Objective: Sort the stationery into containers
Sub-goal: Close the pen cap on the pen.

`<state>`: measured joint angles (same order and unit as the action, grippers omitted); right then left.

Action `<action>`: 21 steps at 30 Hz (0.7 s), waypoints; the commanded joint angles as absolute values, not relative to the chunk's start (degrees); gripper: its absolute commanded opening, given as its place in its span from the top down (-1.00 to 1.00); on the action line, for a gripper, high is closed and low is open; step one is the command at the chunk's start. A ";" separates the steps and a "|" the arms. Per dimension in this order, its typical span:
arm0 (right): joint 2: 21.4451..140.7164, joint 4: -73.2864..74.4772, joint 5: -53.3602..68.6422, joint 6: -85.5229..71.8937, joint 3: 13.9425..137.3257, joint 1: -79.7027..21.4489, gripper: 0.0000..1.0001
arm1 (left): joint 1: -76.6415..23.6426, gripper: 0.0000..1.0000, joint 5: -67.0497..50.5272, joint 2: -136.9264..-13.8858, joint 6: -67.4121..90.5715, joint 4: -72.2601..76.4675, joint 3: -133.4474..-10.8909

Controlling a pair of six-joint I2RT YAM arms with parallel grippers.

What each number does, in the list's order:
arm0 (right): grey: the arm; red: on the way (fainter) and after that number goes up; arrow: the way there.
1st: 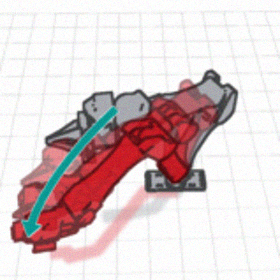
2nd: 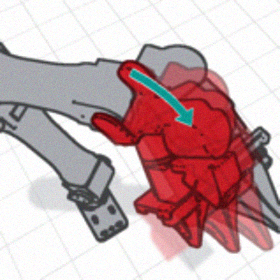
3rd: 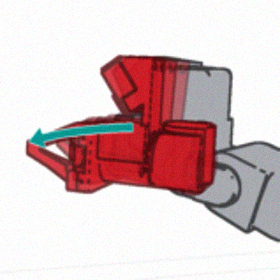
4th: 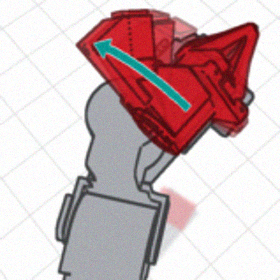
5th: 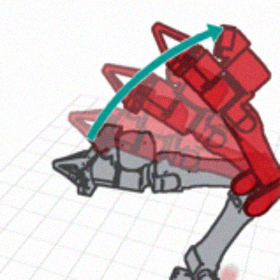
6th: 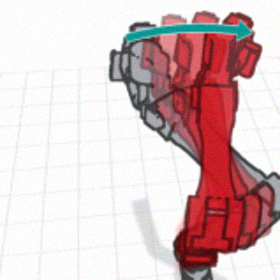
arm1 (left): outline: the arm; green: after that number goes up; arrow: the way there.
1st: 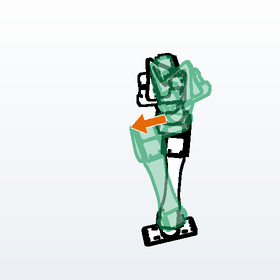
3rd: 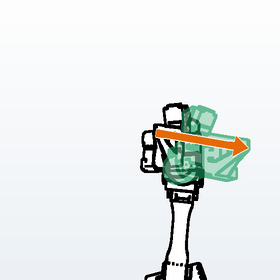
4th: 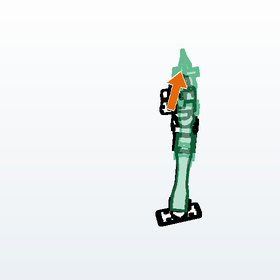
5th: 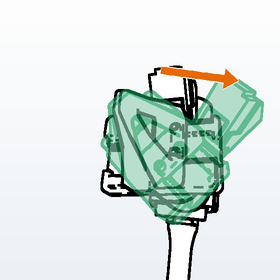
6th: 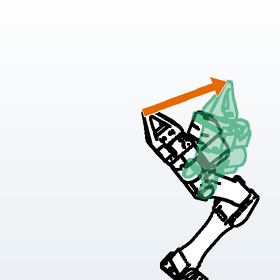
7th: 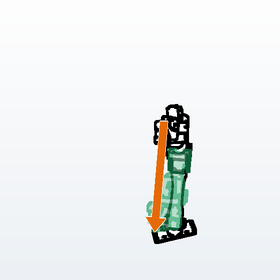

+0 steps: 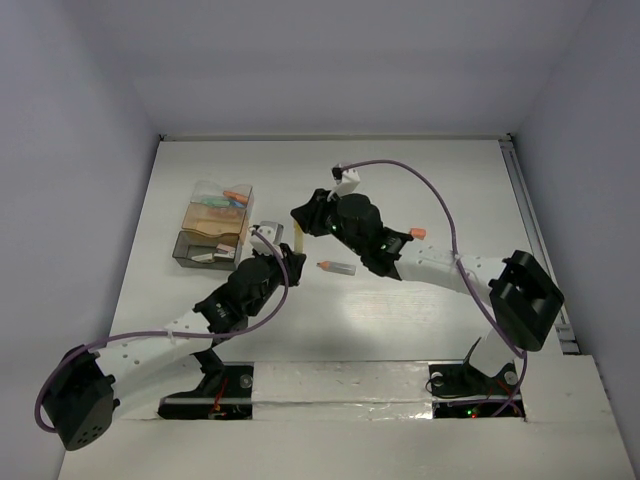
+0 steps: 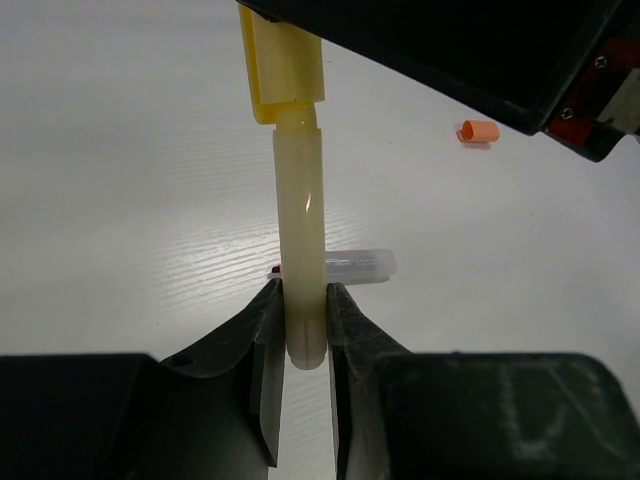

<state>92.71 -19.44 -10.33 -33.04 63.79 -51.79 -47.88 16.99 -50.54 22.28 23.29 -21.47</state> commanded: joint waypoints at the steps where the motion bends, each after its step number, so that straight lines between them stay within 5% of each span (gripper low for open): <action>1: 91.85 -21.88 -9.23 -34.63 61.53 -53.53 1.00 | -47.72 1.00 17.84 -49.13 21.27 29.18 -25.31; 21: 85.35 -28.92 1.84 -38.76 54.23 -53.53 1.00 | -47.72 1.00 13.36 -38.59 24.26 26.28 -27.33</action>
